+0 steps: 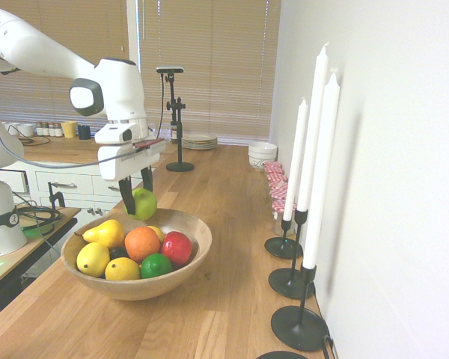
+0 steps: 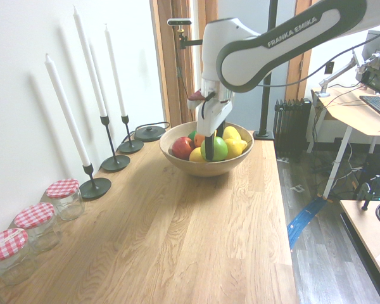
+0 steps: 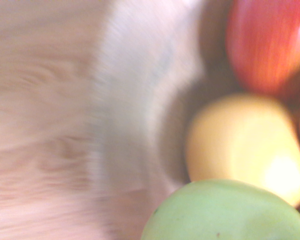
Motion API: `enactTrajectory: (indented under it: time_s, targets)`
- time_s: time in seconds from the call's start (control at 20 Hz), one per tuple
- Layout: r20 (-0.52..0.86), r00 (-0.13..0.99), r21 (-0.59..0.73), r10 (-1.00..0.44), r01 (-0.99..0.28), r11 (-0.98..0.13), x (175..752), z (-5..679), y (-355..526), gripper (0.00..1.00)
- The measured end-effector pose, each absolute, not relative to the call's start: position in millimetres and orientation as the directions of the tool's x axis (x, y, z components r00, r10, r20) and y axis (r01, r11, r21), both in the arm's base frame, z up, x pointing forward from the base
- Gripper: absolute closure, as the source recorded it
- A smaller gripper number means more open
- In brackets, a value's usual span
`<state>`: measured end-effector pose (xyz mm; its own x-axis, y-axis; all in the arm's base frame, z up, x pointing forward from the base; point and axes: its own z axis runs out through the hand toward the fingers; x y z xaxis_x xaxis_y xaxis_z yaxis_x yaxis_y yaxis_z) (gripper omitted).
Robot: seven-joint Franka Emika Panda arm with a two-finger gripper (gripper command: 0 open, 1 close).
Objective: Take green apple out of the basket
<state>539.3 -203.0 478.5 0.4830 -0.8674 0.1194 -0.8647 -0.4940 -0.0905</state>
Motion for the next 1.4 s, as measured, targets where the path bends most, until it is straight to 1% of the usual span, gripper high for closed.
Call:
enactTrajectory:
  time_s: [0.15, 0.3, 0.6, 0.85, 1.05, 1.4]
  targets:
    - [0.145, 0.514, -0.126, -0.845, -0.838, -0.531, 543, 522, -168, 1.00]
    - [0.163, 0.549, -0.144, -0.820, -0.809, -0.570, 549, 548, -121, 1.00]
    - [0.185, 0.621, -0.122, -0.762, -0.755, -0.645, 563, 547, -18, 1.00]
    - [0.164, 0.652, -0.070, -0.740, -0.741, -0.668, 573, 509, 21, 1.00]
    - [0.140, 0.655, -0.027, -0.743, -0.747, -0.664, 580, 461, 20, 1.00]
    - [0.113, 0.646, 0.007, -0.755, -0.760, -0.650, 581, 411, 7, 1.00]
